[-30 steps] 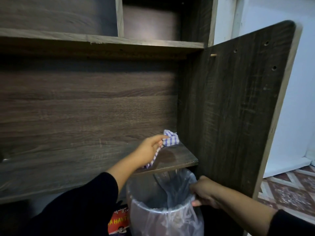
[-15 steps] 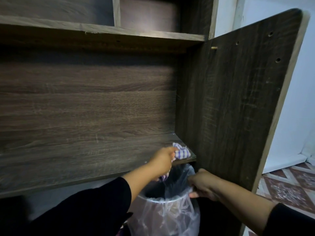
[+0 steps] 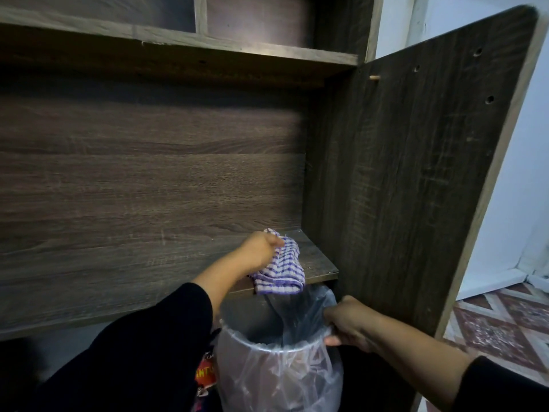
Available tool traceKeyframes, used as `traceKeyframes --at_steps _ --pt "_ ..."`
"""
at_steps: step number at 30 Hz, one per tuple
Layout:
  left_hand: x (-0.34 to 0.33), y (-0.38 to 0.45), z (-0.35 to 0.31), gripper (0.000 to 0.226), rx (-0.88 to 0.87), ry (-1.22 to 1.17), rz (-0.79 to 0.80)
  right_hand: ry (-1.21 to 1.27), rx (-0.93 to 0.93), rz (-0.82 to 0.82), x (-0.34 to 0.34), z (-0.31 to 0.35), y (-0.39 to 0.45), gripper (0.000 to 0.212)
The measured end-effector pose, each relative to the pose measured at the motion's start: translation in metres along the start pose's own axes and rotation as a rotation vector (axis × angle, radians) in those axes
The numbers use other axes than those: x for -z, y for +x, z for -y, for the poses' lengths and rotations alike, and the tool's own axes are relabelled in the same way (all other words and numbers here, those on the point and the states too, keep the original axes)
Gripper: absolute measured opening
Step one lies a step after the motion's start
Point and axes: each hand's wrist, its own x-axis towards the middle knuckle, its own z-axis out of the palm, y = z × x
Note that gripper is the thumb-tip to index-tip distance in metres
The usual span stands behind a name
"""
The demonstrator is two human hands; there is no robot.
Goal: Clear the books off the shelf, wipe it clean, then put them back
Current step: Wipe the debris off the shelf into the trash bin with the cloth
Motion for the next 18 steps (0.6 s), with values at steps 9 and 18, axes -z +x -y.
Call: traceKeyframes --at_steps 9,18 --pt "0.025 -0.007 0.051 0.04 -0.031 0.147 0.191 0.021 -0.001 -0.01 -0.006 -0.001 0.0 0.019" --pt "0.01 0.015 0.069 0.035 -0.124 0.153 0.122 0.036 -0.038 -0.032 -0.023 -0.017 0.02 0.02"
